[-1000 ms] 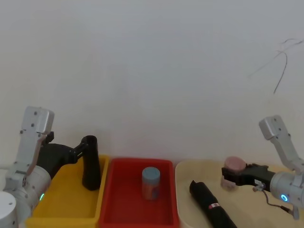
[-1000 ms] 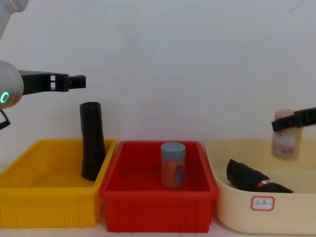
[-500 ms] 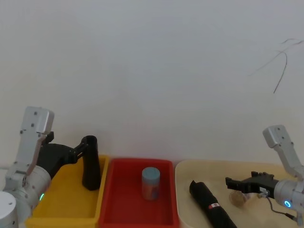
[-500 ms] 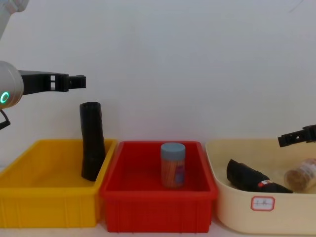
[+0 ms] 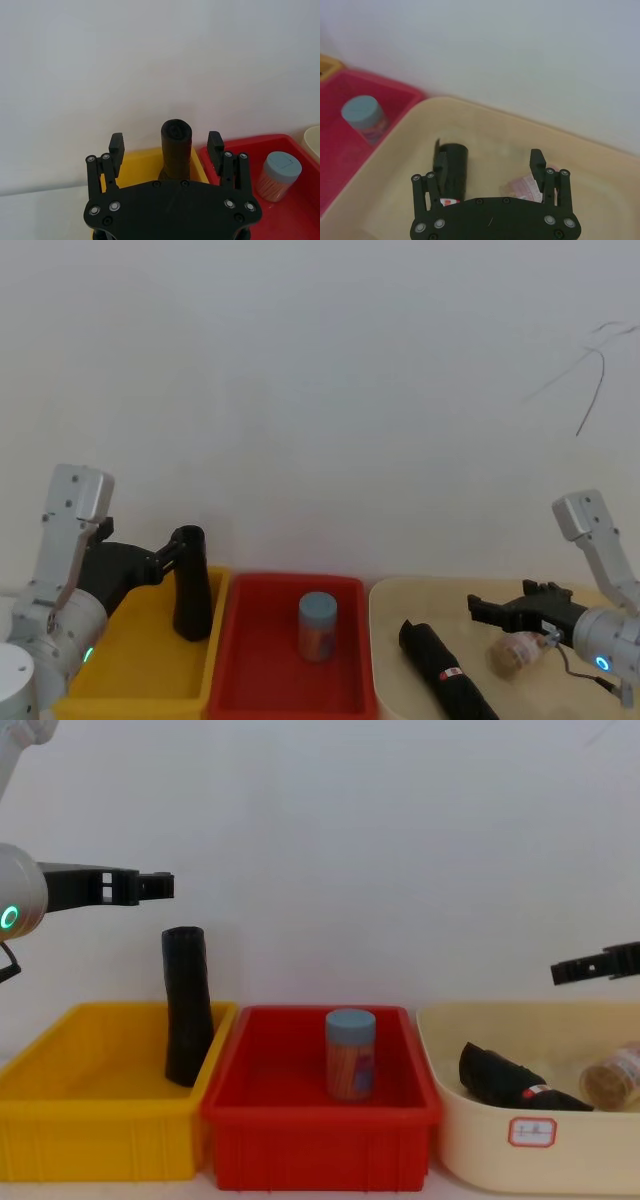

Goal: Pick up the garbage bag with the one hand and transfer it to the other hand.

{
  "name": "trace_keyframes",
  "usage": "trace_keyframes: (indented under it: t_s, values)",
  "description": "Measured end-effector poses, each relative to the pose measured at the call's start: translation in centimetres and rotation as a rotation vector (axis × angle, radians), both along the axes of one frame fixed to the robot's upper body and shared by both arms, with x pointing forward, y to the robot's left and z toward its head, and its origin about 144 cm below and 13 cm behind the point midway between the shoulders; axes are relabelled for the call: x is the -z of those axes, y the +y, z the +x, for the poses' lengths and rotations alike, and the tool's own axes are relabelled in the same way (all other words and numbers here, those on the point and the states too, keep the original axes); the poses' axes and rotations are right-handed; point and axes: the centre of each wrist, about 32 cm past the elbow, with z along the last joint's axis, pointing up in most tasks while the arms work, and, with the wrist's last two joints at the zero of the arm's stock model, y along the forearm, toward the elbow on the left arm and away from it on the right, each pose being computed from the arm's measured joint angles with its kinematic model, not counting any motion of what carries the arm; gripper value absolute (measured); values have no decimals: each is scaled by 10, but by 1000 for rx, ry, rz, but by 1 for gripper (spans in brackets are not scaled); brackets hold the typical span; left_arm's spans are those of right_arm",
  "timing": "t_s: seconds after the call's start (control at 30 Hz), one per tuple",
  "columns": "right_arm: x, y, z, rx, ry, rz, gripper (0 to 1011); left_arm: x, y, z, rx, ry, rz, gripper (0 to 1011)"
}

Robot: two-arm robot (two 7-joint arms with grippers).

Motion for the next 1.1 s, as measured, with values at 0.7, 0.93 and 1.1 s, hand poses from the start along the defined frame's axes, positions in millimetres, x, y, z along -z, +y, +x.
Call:
trace_keyframes:
  t_s: [0.7, 0.93, 1.1]
  values:
    - [3, 39, -38, -5, -277, 30, 1001, 0, 0, 0, 0, 0, 0, 1001]
    - [9, 47, -46, 9, -332, 46, 1002, 0, 0, 0, 0, 0, 0, 1001]
    - [12, 52, -49, 17, -355, 54, 1001, 0, 0, 0, 0, 0, 0, 1001]
